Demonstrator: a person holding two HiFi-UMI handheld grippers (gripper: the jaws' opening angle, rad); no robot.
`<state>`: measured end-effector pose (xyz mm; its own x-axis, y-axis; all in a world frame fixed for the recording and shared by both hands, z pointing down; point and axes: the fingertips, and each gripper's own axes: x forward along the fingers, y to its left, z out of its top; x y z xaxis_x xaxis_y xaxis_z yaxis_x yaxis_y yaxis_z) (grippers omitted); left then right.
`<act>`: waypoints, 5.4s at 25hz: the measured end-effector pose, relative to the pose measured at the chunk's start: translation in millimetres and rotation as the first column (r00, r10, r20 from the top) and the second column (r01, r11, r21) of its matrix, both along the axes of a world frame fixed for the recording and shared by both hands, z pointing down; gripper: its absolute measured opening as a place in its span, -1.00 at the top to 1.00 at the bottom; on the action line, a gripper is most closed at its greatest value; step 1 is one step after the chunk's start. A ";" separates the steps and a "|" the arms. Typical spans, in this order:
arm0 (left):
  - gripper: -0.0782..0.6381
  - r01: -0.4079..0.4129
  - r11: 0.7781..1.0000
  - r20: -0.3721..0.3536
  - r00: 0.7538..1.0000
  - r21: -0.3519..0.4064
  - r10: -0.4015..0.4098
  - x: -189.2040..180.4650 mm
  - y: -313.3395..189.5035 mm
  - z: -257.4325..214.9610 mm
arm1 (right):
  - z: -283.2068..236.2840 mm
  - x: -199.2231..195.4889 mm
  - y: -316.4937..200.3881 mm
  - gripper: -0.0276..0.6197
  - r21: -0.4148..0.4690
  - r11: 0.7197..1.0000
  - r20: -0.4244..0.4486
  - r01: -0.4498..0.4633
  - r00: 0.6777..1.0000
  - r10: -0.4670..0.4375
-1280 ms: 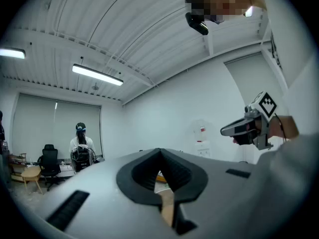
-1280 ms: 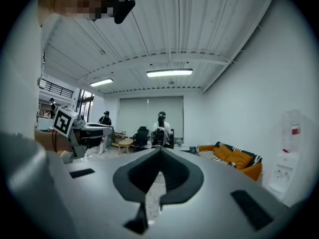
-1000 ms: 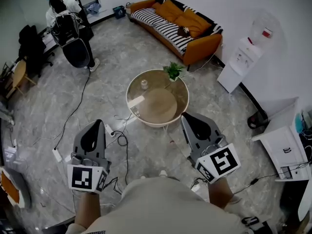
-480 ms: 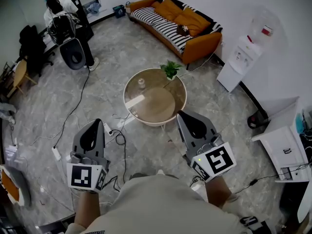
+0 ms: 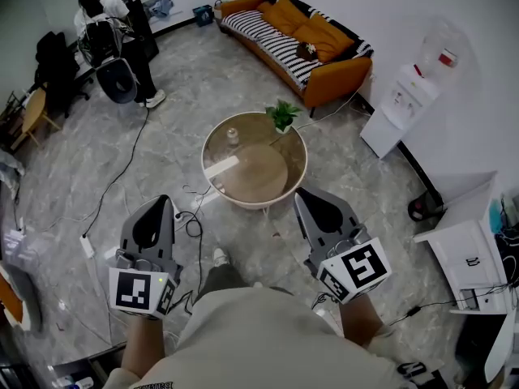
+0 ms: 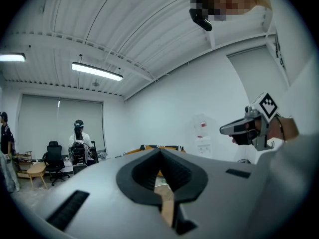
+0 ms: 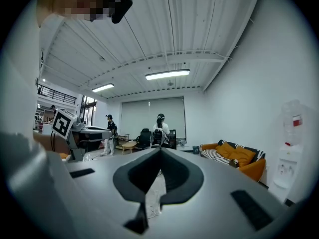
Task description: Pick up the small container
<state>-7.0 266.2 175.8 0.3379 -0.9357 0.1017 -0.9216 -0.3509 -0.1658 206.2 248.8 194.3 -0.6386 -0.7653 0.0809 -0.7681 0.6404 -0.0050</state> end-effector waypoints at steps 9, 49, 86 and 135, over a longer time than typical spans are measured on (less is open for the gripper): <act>0.77 -0.009 1.000 -0.018 1.000 0.021 0.009 -6.9 -22.9 13.4 | 12.9 -20.2 -22.0 0.93 0.029 0.999 -0.051 0.030 0.998 -0.029; 0.77 -0.169 0.984 0.055 0.984 -0.061 0.172 -210.7 -382.8 51.5 | 41.2 -253.7 -369.3 0.93 -0.104 0.991 -0.138 -0.083 0.988 0.068; 0.76 -0.113 0.968 -0.004 0.993 -0.226 0.115 -166.4 -551.4 181.7 | 196.9 -226.0 -576.4 0.41 -0.173 0.969 -0.089 -0.174 0.983 0.161; 0.76 -0.157 0.722 -0.111 0.988 -0.674 0.111 -156.3 -582.7 661.5 | 746.4 -250.3 -640.3 -0.09 -0.565 0.788 -0.346 -0.245 0.937 0.043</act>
